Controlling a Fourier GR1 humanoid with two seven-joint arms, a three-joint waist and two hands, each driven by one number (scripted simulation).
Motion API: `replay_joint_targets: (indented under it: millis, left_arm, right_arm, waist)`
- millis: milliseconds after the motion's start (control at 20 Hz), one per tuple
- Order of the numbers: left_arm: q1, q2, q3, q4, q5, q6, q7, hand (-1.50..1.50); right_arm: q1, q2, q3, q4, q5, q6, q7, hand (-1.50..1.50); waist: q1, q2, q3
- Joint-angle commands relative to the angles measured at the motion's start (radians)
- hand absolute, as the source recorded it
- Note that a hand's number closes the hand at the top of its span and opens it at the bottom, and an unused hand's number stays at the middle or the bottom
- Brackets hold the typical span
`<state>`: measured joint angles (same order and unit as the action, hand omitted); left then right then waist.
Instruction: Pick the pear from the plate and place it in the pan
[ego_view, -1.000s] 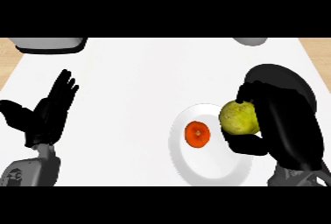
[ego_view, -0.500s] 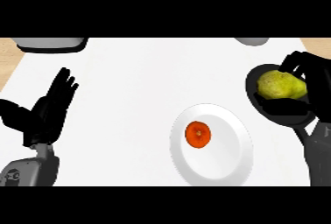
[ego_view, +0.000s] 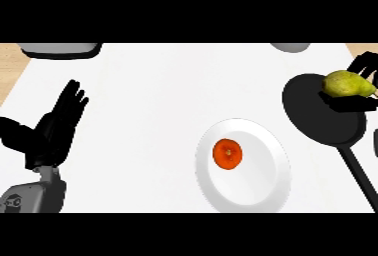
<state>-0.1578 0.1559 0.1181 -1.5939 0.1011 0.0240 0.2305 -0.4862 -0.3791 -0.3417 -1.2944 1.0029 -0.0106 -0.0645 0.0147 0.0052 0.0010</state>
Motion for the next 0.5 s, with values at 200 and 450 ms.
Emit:
replay_joint_targets:
  millis: [200, 450]
  left_arm:
    - [-0.047, 0.002, -0.004, -0.01, -0.008, 0.01, 0.027, 0.0]
    - [-0.007, -0.035, -0.048, -0.038, -0.026, 0.013, 0.011, 0.0]
  right_arm:
    - [-0.149, -0.082, -0.073, 0.535, -0.062, -0.187, -0.304, 1.5]
    - [-0.242, -0.139, -0.057, 0.774, 0.005, -0.263, -0.341, 1.5]
  waist:
    - [0.017, 0.006, 0.001]
    - [0.022, 0.006, 0.001]
